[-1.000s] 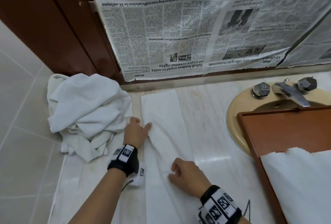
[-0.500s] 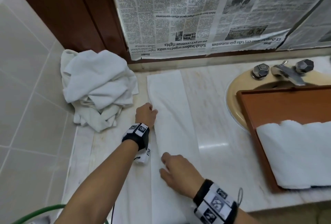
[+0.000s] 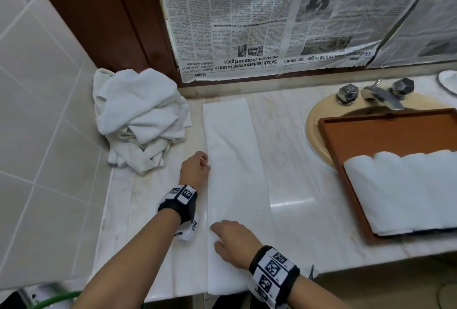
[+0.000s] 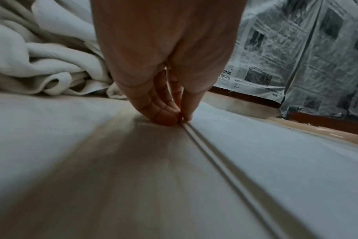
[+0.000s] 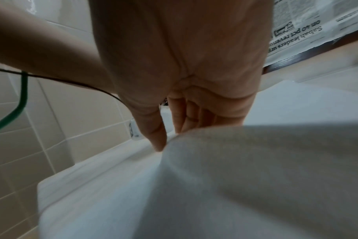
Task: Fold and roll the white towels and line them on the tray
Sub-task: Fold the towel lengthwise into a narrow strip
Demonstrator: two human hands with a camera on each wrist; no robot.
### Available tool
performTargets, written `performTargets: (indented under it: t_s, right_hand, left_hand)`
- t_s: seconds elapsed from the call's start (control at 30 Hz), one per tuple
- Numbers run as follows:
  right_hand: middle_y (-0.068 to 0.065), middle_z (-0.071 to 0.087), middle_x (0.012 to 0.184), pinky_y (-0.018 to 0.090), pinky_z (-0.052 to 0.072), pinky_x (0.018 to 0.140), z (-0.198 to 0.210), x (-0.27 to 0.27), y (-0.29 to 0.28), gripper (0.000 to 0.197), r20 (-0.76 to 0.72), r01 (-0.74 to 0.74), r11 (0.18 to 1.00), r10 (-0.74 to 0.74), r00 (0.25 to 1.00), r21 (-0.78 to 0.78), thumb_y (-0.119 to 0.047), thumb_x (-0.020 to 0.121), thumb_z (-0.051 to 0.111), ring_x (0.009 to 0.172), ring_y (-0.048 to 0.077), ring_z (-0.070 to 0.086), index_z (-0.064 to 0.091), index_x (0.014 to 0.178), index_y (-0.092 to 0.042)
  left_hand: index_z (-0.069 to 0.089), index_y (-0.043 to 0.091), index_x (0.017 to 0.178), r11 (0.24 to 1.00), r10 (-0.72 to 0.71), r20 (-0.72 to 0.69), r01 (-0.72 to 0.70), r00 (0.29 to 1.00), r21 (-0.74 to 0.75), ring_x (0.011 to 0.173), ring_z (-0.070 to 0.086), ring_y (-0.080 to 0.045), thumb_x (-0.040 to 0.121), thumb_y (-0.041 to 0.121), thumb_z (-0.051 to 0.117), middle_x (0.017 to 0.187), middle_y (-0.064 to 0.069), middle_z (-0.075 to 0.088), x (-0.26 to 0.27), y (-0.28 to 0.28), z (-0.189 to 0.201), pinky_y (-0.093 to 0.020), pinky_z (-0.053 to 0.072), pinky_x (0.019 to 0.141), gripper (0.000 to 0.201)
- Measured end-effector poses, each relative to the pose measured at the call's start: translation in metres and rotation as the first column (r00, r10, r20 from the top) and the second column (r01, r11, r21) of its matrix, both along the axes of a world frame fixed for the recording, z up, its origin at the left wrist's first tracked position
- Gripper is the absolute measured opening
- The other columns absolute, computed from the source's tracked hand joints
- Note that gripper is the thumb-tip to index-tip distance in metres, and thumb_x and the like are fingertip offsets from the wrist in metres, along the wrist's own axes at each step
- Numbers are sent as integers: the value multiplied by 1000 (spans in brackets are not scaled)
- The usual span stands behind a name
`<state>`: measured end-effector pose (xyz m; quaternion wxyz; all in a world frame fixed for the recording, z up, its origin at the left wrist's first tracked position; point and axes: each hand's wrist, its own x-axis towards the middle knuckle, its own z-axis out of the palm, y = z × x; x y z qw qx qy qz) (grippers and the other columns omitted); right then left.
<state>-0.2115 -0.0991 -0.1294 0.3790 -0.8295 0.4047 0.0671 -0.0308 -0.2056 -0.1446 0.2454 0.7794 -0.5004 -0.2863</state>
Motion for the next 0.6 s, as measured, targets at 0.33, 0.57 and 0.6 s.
performTargets:
  t_s: [0.33,0.57,0.6]
  right_hand:
    - [6,54,126,33,38,105,13,-32,-17,44,188,-51,996,36,981,76,-35,99,49,119,22,48,51,137,-15]
    - [9,54,141,47,51,96,1,-41,-143,58,48,-32,924,54,997,-382,-39,95,30,129,29,53,53,138,-9]
    - [7,44,151,48,44,105,-1,-32,-156,62,-44,-102,932,92,995,-349,-41,95,23,138,27,43,46,145,-11]
  left_hand:
    - [60,7,129,998,-39,80,36,996,45,108,56,-32,86,-2,53,119,-16,55,-14,8,-9,-27,40,92,45]
    - [29,30,154,976,-215,291,195,932,95,149,16,-27,97,44,25,164,4,19,-16,-16,-15,-52,25,117,59]
    - [18,35,156,963,-260,320,220,911,155,152,5,-24,101,47,20,166,10,7,-18,-21,-17,-53,16,119,57]
